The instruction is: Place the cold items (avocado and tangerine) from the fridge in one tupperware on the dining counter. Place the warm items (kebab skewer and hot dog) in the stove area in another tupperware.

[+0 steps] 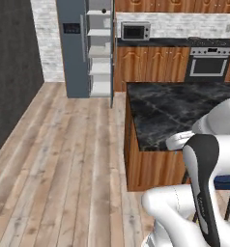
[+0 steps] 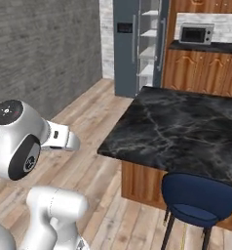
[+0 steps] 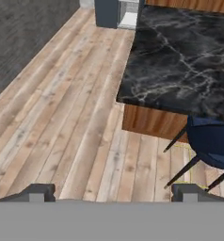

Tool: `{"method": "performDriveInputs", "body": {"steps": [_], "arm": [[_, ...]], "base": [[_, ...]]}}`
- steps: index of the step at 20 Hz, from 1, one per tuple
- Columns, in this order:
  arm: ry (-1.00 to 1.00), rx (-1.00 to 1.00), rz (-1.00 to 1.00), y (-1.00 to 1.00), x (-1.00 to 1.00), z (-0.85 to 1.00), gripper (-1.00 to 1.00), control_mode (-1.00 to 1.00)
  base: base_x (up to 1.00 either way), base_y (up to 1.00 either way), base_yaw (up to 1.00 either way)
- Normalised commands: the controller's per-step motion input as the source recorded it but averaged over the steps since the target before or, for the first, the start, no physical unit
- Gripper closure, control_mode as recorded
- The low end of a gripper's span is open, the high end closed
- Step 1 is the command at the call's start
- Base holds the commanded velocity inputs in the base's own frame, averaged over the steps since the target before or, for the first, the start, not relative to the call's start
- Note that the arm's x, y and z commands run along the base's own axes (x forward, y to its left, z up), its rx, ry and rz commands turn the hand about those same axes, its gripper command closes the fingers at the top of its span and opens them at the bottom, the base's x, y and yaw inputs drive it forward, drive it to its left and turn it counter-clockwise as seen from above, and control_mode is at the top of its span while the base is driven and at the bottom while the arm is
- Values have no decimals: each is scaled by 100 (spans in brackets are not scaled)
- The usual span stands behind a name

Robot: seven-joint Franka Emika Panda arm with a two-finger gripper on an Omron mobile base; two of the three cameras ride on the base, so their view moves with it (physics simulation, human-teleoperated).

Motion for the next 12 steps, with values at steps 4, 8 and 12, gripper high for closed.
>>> {"method": "performDriveInputs", "body": {"steps": [4,8,12], "arm": [[0,0,0,0,0,0,-100,100],[0,0,0,0,0,0,-100,100],[0,0,0,0,0,0,-100,100]], "base": [[31,100,-3],[60,100,-21],[78,100,-35]]}}
